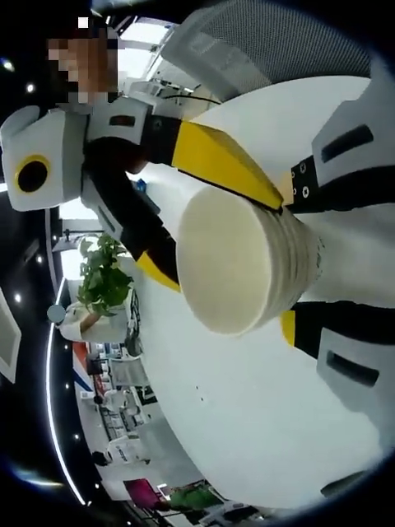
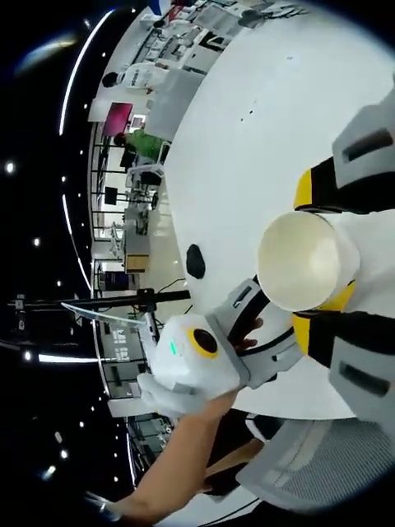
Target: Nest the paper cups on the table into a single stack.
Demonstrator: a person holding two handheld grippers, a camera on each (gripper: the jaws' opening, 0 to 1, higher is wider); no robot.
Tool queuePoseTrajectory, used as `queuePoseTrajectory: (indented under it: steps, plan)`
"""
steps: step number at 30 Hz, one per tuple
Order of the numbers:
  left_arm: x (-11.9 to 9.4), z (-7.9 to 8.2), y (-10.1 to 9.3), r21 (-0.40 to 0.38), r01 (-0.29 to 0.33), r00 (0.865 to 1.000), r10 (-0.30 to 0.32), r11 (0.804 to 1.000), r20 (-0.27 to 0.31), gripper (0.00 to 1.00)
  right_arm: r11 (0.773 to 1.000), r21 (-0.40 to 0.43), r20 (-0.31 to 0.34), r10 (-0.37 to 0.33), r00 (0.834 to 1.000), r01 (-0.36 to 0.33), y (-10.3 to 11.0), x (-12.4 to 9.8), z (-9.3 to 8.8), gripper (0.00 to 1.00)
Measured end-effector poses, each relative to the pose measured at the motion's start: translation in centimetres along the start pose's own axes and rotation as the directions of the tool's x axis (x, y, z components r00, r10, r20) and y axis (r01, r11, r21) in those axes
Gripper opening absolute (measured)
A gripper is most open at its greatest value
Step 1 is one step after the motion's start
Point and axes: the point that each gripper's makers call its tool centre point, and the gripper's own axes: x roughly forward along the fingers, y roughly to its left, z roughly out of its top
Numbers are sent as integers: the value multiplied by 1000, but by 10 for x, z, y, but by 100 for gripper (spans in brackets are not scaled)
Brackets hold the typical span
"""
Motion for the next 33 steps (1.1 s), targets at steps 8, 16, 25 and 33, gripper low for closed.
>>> queuePoseTrajectory:
  steps: [8, 16, 25, 33]
  plan:
    - [1, 0, -4, -2, 4, 1000, -4, 1000, -5, 40, 1000, 25, -6, 2, 1000, -2, 2, -2, -4, 46]
    - [2, -2, -5, 10, 8, 1000, -8, 1000, -9, 40, 1000, 22, -15, -2, 1000, 3, 3, -6, -8, 47]
    - [-3, -5, -6, -2, 10, 1000, -10, 1000, -12, 44, 1000, 30, -12, -5, 1000, 6, 5, -8, -13, 55]
    - [-14, -7, -6, -41, -6, 1000, 7, 999, 4, 52, 997, 70, 55, -42, 998, 38, 3, -28, -8, 67]
